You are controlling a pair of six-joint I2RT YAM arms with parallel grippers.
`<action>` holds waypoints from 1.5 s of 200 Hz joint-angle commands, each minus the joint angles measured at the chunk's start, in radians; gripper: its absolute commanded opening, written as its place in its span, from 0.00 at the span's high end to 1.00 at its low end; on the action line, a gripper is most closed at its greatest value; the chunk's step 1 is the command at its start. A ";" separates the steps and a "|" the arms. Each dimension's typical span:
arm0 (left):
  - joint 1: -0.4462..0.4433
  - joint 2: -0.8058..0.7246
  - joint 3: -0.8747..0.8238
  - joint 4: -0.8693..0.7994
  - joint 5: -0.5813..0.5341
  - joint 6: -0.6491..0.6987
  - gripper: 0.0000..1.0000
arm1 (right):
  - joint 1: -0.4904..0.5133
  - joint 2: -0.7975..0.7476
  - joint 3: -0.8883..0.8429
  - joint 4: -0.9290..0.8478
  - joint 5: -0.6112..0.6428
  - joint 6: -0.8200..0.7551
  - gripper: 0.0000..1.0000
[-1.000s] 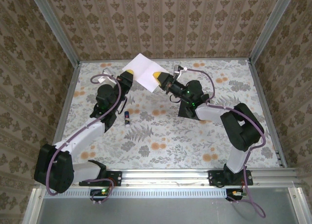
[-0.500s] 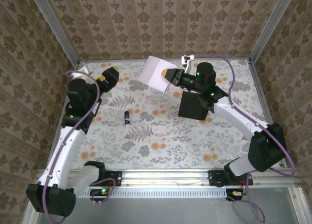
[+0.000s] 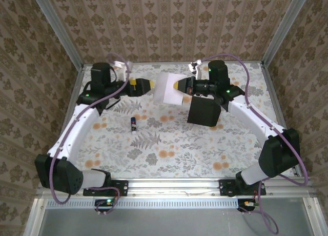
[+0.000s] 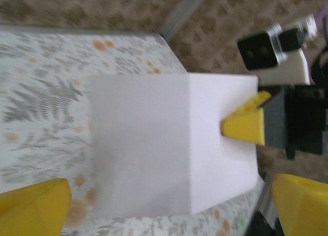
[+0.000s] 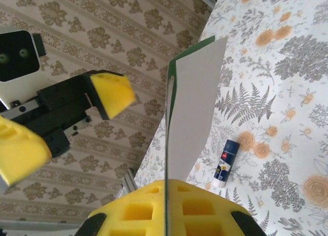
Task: Place the letter into the envelope and seal it
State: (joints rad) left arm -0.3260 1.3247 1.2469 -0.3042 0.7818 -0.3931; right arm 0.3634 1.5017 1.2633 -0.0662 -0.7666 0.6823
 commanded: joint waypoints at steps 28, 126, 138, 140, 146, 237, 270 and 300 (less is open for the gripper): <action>-0.068 0.063 0.006 0.071 0.097 0.008 0.01 | -0.005 0.011 0.029 0.023 -0.079 -0.008 1.00; -0.066 0.127 0.003 0.085 0.097 0.030 0.00 | -0.010 0.002 0.007 0.175 -0.133 0.090 1.00; -0.067 0.134 0.002 0.093 0.101 0.029 0.00 | -0.010 0.008 0.008 0.184 -0.135 0.098 1.00; -0.066 0.134 0.001 0.095 0.104 0.027 0.00 | -0.009 0.009 0.008 0.187 -0.135 0.100 1.00; -0.066 0.136 -0.001 0.110 0.111 0.018 0.00 | -0.010 0.013 0.007 0.195 -0.137 0.105 1.00; -0.096 0.130 -0.103 0.571 0.233 -0.313 0.01 | -0.006 0.068 -0.010 0.321 -0.133 0.187 1.00; -0.114 0.128 -0.103 0.604 0.239 -0.345 0.01 | -0.004 0.084 -0.012 0.355 -0.130 0.204 1.00; -0.121 0.130 -0.111 0.666 0.243 -0.396 0.02 | -0.004 0.100 -0.013 0.376 -0.127 0.213 1.00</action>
State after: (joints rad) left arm -0.4400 1.4635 1.1450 0.2604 0.9916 -0.7261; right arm 0.3580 1.5799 1.2625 0.2535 -0.8806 0.8772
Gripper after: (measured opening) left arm 0.988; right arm 0.061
